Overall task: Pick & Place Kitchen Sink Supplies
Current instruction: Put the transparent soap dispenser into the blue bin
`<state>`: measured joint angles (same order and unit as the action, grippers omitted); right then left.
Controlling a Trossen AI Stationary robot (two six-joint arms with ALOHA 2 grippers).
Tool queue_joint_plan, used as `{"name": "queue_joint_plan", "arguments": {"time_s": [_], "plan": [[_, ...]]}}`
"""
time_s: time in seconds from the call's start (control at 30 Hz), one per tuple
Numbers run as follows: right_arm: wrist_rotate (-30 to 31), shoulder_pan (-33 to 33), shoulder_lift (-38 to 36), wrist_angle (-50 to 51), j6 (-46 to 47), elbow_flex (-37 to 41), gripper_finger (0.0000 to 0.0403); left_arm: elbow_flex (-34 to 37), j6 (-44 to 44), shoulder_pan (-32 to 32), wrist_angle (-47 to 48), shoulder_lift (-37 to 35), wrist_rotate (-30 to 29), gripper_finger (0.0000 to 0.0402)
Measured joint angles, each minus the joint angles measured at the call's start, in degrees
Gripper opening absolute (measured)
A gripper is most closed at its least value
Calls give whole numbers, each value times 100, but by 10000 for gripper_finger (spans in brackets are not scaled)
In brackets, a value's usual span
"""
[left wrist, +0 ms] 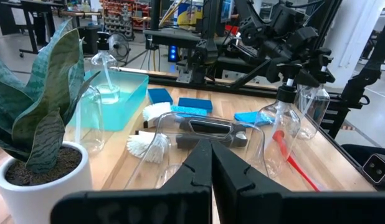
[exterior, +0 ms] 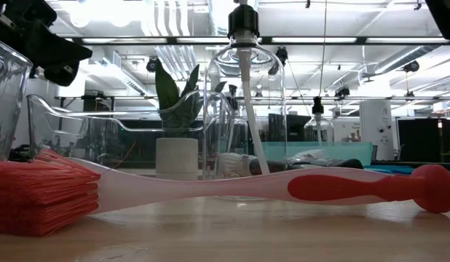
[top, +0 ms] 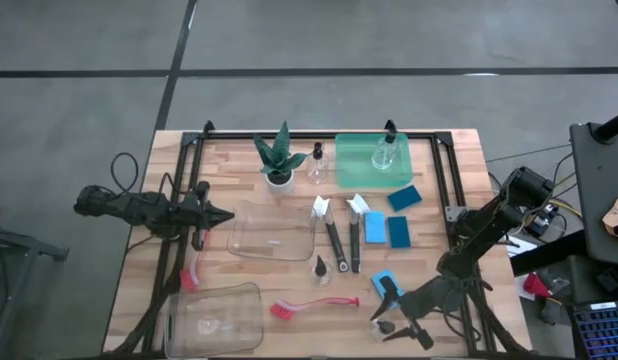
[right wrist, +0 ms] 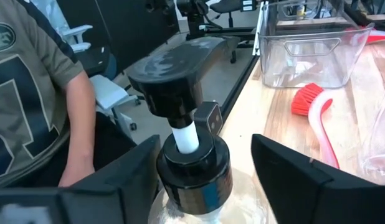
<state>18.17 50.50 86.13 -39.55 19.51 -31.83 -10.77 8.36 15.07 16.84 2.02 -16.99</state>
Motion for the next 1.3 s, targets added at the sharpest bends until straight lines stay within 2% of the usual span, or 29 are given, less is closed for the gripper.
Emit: {"name": "queue_joint_plan", "arguments": {"time_s": [0.47,0.6,0.77,0.97,1.13,1.3], "plan": [[-3,-5,-10,36,-22,2,132,-2,0,0,-2,2,0,0],[4,-14,-106,37,-37,2,133,-1,1,2,-2,2,0,0],[359,-15,-349,45,-230,4,146,0,0,0,0,0,0,0],[1349,-13,-1024,383,-770,2,133,-1,0,0,0,1,0,0],[2618,-33,-1762,929,-993,2,140,0,2,2,0,2,0,0],[3982,-102,-2442,981,-1649,2,144,-2,1,2,0,2,0,0]]}}
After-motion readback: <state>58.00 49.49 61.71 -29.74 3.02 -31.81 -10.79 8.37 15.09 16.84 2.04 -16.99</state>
